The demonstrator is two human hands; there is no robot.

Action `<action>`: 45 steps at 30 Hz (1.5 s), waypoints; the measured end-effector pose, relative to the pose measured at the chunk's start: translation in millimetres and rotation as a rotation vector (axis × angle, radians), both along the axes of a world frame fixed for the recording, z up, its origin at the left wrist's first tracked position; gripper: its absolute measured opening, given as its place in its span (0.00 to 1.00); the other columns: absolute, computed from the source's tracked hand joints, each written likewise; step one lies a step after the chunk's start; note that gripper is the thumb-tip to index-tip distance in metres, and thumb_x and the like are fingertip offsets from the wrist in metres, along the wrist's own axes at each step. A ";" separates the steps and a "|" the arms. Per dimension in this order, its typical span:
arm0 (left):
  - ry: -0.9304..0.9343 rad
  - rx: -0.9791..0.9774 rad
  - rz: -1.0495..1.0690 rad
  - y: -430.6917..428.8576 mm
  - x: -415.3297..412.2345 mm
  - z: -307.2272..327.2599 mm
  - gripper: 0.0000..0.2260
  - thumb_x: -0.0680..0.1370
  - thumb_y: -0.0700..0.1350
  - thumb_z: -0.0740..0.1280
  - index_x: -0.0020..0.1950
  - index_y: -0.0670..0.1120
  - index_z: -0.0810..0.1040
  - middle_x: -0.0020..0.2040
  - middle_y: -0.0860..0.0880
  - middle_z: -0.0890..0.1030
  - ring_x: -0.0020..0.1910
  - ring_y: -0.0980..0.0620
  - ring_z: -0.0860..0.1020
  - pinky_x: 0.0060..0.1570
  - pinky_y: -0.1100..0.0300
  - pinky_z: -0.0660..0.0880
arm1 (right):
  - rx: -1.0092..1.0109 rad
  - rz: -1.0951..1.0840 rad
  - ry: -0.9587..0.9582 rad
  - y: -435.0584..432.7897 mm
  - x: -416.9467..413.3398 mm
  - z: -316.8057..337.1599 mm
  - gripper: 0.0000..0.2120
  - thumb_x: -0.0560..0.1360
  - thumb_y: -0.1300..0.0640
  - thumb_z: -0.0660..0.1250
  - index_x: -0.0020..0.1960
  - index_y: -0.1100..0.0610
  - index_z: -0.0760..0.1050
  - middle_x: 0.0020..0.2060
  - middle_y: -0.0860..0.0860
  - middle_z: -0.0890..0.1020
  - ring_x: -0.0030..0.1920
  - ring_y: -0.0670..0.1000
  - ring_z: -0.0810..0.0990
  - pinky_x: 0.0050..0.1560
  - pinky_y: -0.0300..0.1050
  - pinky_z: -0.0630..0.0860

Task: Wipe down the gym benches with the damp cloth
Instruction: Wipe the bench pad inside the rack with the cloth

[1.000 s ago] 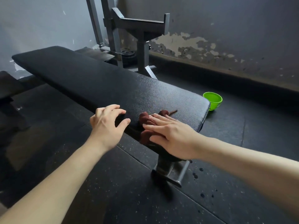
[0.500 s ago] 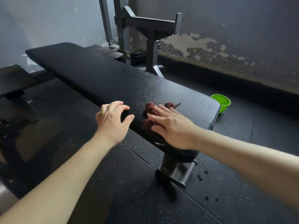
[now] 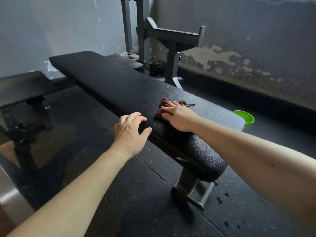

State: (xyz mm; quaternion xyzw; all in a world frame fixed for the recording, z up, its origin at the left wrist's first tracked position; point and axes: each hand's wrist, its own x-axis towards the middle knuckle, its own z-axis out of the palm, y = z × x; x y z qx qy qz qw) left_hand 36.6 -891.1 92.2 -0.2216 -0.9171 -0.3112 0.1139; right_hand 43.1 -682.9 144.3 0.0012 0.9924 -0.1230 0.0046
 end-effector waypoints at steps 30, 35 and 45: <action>-0.349 0.696 0.044 -43.5 -1.0 54.0 0.25 0.76 0.48 0.76 0.70 0.50 0.71 0.57 0.57 0.77 0.51 0.64 0.76 0.43 0.76 0.71 | -1.547 -0.207 -0.169 -98.9 8.6 53.9 0.12 0.83 0.56 0.67 0.62 0.63 0.81 0.55 0.63 0.85 0.53 0.60 0.86 0.60 0.60 0.81; -0.295 0.572 0.132 -59.3 -14.2 51.4 0.10 0.75 0.43 0.76 0.55 0.49 0.82 0.47 0.56 0.84 0.49 0.57 0.82 0.45 0.69 0.75 | -1.338 -0.247 -0.098 -109.5 -8.3 39.2 0.07 0.80 0.56 0.72 0.52 0.59 0.85 0.53 0.62 0.86 0.54 0.61 0.86 0.60 0.62 0.81; -0.208 0.619 0.227 -83.2 -29.8 58.3 0.06 0.77 0.42 0.73 0.51 0.50 0.80 0.46 0.55 0.83 0.46 0.58 0.81 0.41 0.69 0.73 | -1.122 -0.171 -0.088 -127.8 -42.2 26.6 0.10 0.77 0.66 0.67 0.54 0.59 0.84 0.51 0.60 0.87 0.51 0.55 0.87 0.57 0.54 0.84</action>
